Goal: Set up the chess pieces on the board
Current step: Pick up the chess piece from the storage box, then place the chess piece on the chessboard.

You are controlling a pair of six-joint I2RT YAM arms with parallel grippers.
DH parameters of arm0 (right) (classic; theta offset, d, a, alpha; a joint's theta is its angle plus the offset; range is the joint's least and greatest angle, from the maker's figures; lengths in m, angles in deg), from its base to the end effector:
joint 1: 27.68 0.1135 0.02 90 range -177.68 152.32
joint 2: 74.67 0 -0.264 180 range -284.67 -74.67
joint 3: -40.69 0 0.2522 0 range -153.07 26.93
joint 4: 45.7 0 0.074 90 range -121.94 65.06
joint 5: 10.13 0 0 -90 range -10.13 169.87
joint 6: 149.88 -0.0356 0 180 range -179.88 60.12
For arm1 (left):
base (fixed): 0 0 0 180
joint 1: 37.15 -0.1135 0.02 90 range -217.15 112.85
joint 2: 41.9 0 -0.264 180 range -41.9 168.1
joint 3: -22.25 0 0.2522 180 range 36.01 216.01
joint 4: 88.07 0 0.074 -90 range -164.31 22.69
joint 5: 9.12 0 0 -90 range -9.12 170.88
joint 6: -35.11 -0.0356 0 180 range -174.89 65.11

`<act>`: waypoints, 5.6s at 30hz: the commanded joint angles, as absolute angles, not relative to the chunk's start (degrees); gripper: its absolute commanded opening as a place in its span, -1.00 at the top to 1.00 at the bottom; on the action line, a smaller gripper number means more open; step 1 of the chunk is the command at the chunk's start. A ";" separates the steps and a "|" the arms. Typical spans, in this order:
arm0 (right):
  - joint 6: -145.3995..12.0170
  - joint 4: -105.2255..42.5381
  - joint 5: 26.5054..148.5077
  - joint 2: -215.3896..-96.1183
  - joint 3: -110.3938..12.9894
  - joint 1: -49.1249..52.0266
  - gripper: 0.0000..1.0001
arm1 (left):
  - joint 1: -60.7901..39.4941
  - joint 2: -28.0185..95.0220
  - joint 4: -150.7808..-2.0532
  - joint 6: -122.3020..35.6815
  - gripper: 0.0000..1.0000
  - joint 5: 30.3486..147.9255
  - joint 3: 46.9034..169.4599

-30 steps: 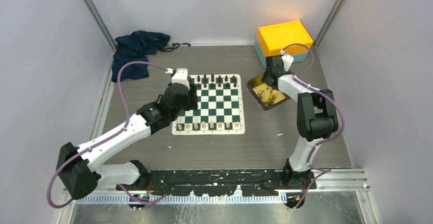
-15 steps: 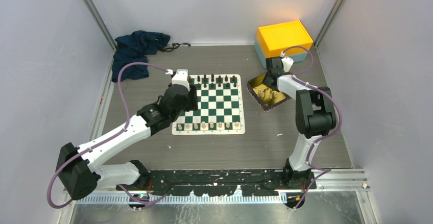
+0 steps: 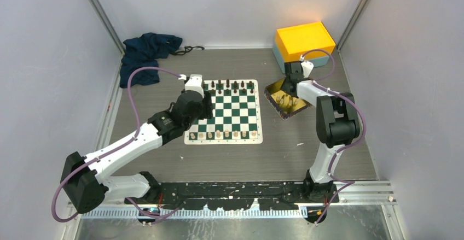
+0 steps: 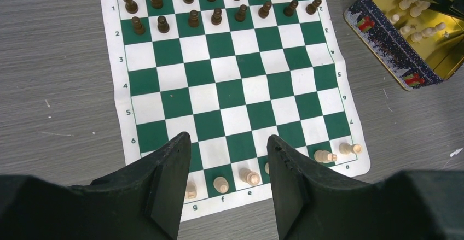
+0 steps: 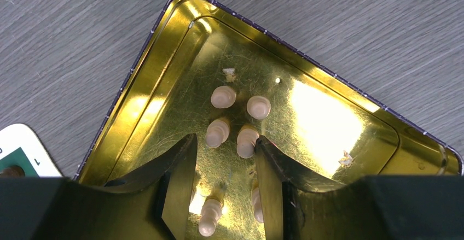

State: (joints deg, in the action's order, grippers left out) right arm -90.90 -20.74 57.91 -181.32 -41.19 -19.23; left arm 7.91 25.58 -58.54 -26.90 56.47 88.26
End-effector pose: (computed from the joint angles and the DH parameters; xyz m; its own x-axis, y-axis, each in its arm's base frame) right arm 0.3915 0.0447 0.1791 -0.5938 0.3950 -0.7010 0.4770 0.8744 0.0886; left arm 0.1956 -0.1752 0.2961 -0.5063 -0.0976 -0.8568 0.1775 0.9605 -0.2143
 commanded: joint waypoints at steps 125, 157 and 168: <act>-85.59 -12.70 60.89 -156.91 -34.02 -7.89 0.99 | 8.15 21.89 -58.88 -25.96 -0.07 53.77 85.93; -87.60 -18.51 52.54 -166.09 -27.73 16.10 0.99 | 8.12 20.32 -58.00 -24.88 -0.06 54.18 84.29; -89.12 -20.02 52.53 -167.11 -25.93 16.45 0.99 | 8.09 20.06 -58.32 -25.19 -0.06 53.86 84.09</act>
